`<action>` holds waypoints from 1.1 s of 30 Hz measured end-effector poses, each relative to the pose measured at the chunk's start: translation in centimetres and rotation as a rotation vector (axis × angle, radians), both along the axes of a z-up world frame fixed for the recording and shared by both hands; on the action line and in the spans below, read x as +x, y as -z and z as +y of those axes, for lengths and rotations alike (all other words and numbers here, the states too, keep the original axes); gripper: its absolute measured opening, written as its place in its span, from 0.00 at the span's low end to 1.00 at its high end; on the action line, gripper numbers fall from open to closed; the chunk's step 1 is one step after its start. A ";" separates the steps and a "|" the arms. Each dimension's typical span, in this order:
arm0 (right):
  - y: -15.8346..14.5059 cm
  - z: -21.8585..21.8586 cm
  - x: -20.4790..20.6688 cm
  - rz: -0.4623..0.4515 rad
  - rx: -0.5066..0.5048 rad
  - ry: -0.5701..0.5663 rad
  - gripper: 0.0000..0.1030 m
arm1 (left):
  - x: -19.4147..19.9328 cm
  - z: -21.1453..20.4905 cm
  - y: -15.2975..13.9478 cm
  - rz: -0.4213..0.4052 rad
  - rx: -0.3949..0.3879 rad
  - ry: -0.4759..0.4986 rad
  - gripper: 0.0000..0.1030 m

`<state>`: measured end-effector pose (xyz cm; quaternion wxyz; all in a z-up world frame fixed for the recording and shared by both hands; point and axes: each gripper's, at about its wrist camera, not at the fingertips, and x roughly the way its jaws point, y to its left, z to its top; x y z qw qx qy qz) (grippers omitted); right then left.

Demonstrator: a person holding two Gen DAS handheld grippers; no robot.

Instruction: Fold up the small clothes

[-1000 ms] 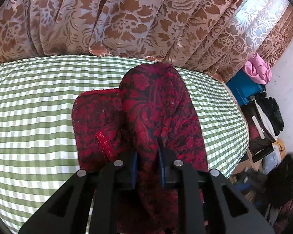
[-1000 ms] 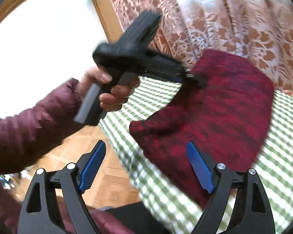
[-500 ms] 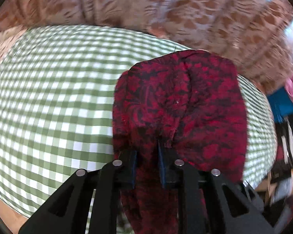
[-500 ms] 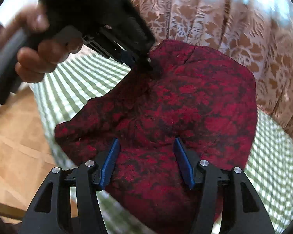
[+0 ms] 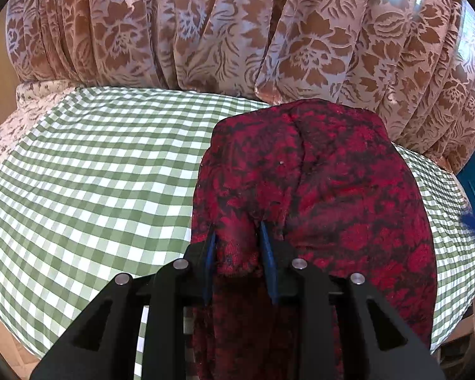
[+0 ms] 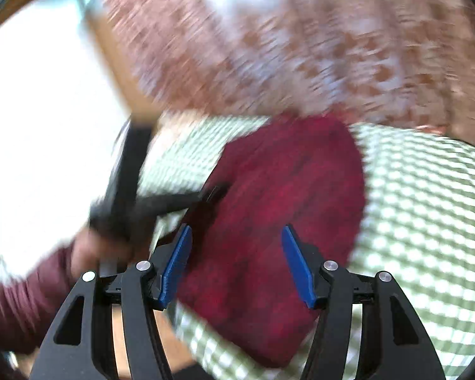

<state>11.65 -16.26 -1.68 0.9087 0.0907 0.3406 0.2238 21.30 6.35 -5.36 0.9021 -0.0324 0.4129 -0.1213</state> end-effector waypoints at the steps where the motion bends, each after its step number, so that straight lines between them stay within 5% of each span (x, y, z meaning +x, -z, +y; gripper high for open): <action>1: -0.6 -0.4 1.1 -0.008 0.011 0.052 0.57 | 0.0 -0.1 0.0 -0.007 0.004 0.003 0.25; 6: 0.0 0.4 8.6 0.050 0.017 0.274 0.56 | 0.3 -0.1 0.6 -0.031 0.004 -0.005 0.26; 11: 7.9 3.3 14.8 0.199 -0.191 0.344 0.59 | 0.8 0.3 2.2 -0.046 -0.010 -0.037 0.26; 21: 7.5 2.4 14.4 0.181 -0.133 0.348 0.62 | -0.4 0.2 1.3 -0.080 0.003 -0.063 0.32; 23: 6.9 1.7 14.0 0.170 -0.086 0.342 0.67 | -0.7 0.2 0.9 -0.089 0.015 -0.067 0.36; 27: 5.8 0.8 13.3 0.165 -0.033 0.333 0.92 | -1.5 0.2 0.3 -0.106 0.036 -0.075 0.42; 33: 4.5 -0.7 11.2 0.142 0.017 0.309 0.96 | -2.6 0.7 -0.4 -0.122 0.071 -0.102 0.55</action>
